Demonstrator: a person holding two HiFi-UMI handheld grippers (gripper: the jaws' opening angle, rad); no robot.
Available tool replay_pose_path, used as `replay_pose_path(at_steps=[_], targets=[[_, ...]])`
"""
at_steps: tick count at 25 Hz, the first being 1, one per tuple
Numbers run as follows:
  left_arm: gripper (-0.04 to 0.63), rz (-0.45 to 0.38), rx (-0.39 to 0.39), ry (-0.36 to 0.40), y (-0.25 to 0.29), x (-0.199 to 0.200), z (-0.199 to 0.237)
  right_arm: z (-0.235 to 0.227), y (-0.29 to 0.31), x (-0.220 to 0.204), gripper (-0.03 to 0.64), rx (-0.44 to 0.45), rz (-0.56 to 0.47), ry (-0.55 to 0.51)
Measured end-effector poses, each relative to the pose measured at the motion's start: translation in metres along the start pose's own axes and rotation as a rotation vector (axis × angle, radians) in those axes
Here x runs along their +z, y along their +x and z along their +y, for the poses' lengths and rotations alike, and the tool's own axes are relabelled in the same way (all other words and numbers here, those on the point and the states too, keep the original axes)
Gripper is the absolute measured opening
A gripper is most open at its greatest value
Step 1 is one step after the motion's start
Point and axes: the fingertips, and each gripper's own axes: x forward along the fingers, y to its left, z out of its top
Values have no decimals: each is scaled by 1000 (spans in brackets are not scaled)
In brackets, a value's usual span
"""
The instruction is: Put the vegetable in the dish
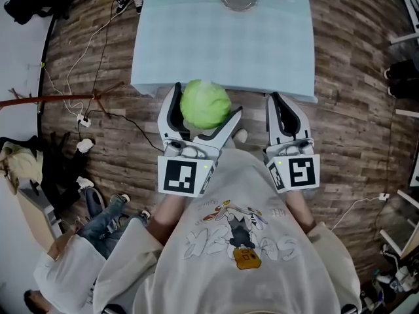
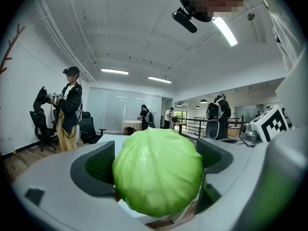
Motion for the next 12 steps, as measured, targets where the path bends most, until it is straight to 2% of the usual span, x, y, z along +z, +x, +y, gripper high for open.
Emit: replay_pose_path(at_steps=[2,12], targets=[[537,-2,-13,4,14,1,5,-6,14,2,23,-1,7,12],[537,41,-52,-74,98,5,46,-47,98,14,23,-30,25,38]])
